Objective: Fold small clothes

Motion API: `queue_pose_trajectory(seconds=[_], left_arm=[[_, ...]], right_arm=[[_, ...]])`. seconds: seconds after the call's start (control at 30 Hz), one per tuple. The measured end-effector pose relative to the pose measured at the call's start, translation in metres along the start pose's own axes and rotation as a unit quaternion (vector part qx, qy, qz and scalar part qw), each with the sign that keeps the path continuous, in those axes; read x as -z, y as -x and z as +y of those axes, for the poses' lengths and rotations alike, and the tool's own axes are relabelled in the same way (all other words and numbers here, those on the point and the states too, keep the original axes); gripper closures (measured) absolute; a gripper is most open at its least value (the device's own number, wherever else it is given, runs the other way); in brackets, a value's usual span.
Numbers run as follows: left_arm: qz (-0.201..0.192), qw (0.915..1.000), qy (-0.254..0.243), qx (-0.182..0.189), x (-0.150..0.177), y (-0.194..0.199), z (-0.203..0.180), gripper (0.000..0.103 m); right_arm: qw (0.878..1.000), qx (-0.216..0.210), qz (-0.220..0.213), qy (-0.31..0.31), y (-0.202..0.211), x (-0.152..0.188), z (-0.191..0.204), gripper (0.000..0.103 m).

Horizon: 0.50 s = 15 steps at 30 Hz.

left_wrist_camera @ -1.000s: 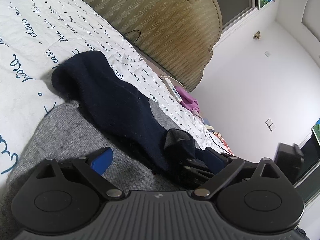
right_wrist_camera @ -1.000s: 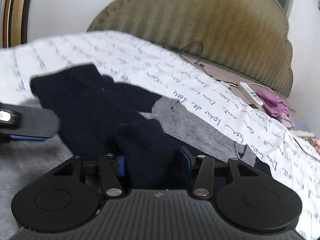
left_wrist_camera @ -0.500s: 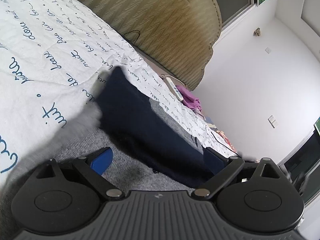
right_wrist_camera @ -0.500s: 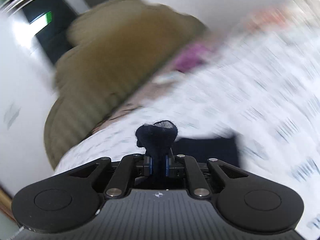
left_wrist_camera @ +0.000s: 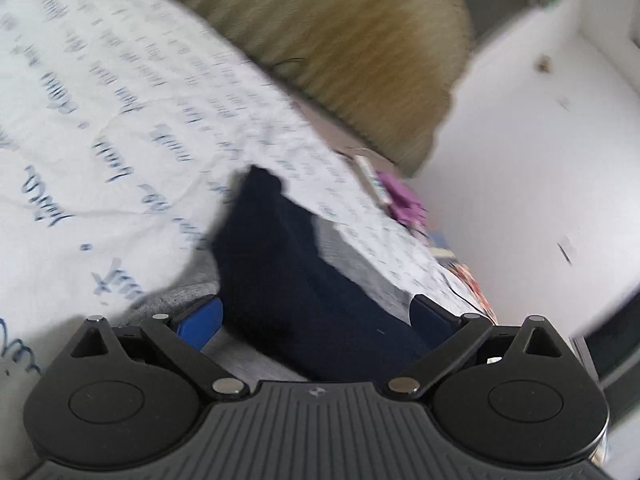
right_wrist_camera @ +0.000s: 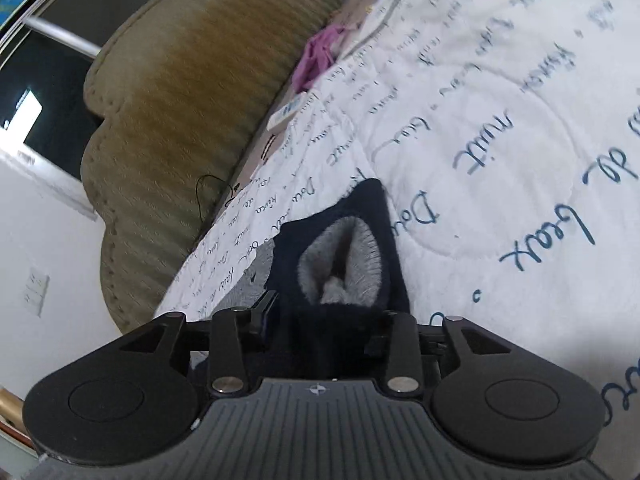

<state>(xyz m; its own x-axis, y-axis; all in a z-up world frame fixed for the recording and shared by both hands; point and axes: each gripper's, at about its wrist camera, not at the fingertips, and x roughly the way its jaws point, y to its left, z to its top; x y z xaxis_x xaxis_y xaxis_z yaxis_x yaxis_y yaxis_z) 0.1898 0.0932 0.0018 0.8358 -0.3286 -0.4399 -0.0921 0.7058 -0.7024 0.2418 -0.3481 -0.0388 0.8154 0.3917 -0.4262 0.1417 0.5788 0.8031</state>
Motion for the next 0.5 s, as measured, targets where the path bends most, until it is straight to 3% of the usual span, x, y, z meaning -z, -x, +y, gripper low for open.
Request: queue_pose_trajectory(seconds=[0.03, 0.07, 0.13, 0.17, 0.2, 0.23, 0.33, 0.43, 0.5], left_arm=[[-0.003, 0.9996, 0.027, -0.005, -0.002, -0.003, 0.008, 0.003], [-0.013, 0.9982, 0.057, -0.011, -0.003, -0.005, 0.014, 0.003], [-0.037, 0.9943, 0.098, -0.020, -0.004, -0.007, 0.021, 0.005], [-0.044, 0.9945, 0.087, -0.039, -0.005, -0.009, 0.015, 0.028], [-0.046, 0.9944, 0.064, -0.071, -0.005, -0.012, 0.009, 0.059], [-0.036, 0.9940, 0.032, -0.099, -0.007, -0.020, 0.003, 0.098], [-0.042, 0.9866, 0.029, -0.155, -0.011, -0.027, 0.017, 0.103], [-0.063, 0.9808, 0.043, -0.180, -0.016, -0.021, 0.034, 0.103], [-0.053, 0.9833, 0.051, -0.167, -0.019, -0.017, 0.039, 0.103]], right_arm=[[1.000, 0.002, 0.003, 0.000, -0.001, -0.001, 0.000, 0.065], [1.000, 0.010, 0.007, 0.010, -0.003, -0.001, 0.002, 0.078], [0.999, 0.025, 0.015, 0.025, -0.007, -0.001, 0.005, 0.085], [0.999, 0.025, 0.012, 0.031, -0.007, 0.001, 0.008, 0.086], [0.999, 0.023, 0.007, 0.035, -0.005, 0.001, 0.012, 0.086], [0.999, 0.014, 0.000, 0.039, 0.000, -0.001, 0.018, 0.086], [0.998, -0.036, -0.025, 0.049, 0.013, -0.005, 0.036, 0.087], [0.997, 0.021, 0.004, 0.071, -0.002, -0.004, 0.024, 0.087], [0.998, 0.027, 0.017, 0.055, -0.008, -0.001, 0.010, 0.087]])
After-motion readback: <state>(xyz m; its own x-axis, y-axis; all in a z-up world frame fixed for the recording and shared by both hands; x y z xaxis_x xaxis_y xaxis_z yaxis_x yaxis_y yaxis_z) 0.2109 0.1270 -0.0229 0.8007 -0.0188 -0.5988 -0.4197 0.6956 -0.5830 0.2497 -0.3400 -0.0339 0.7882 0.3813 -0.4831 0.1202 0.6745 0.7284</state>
